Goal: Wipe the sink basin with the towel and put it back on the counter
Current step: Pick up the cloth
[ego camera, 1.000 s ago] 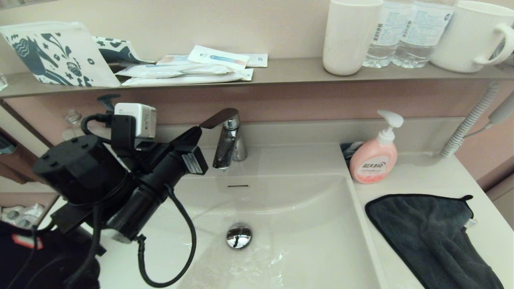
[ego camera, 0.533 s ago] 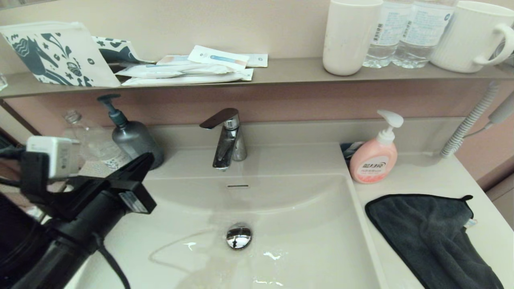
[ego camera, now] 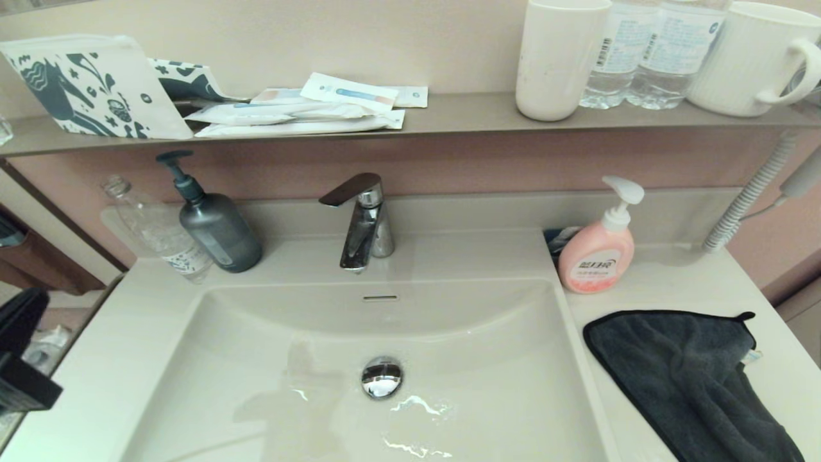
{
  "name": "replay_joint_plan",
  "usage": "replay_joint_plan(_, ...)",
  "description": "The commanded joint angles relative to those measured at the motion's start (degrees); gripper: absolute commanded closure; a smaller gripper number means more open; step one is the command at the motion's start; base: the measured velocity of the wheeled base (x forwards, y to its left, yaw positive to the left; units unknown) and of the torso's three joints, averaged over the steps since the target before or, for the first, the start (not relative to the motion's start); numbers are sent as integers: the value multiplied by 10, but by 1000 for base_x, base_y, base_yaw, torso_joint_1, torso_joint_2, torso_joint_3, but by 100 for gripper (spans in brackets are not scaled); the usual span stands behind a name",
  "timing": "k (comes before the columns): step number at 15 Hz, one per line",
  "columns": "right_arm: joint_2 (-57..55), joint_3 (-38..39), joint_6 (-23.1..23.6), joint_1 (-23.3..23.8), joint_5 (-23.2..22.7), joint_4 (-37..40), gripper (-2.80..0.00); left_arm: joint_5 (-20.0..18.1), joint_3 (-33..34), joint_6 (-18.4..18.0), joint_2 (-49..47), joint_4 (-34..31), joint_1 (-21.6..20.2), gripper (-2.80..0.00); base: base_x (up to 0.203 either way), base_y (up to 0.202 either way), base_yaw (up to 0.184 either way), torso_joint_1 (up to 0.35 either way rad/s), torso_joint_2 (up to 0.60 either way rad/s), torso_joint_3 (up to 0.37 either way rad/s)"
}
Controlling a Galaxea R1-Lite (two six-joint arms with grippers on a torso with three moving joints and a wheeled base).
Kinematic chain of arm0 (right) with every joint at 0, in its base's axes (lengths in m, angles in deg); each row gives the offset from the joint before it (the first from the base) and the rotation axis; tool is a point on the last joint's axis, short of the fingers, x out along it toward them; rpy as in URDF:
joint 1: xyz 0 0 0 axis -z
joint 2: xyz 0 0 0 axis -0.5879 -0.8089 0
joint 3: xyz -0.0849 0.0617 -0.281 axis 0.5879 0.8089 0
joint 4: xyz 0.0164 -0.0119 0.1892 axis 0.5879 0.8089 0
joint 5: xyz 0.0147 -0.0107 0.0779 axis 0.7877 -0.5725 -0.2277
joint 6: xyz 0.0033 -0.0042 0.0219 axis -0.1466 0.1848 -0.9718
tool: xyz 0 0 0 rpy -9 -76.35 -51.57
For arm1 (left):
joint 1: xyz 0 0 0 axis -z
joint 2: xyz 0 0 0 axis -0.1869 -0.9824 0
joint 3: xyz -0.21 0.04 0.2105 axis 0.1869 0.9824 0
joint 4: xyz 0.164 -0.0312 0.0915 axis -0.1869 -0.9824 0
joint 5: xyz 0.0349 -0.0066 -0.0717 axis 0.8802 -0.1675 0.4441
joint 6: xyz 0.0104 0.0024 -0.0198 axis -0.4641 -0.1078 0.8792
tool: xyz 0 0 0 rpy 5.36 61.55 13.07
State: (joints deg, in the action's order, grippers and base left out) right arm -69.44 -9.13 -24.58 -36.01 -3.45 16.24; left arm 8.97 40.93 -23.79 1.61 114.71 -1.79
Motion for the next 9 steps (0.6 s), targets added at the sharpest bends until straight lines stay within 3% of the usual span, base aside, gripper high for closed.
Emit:
replay_joint_plan(1, -1, 0, 0, 0, 0, 0, 0, 5, 2, -2, 119, -48, -33, 0, 0, 0, 0, 0, 0, 0)
replay_joint_plan(4, -1, 0, 0, 0, 0, 0, 0, 13, 6, 0, 256, -165, -80, 0, 0, 0, 0, 0, 0, 0)
replay_joint_plan(9, -1, 0, 0, 0, 0, 0, 0, 0, 17, 17, 402, -299, -93, 0, 0, 0, 0, 0, 0, 0)
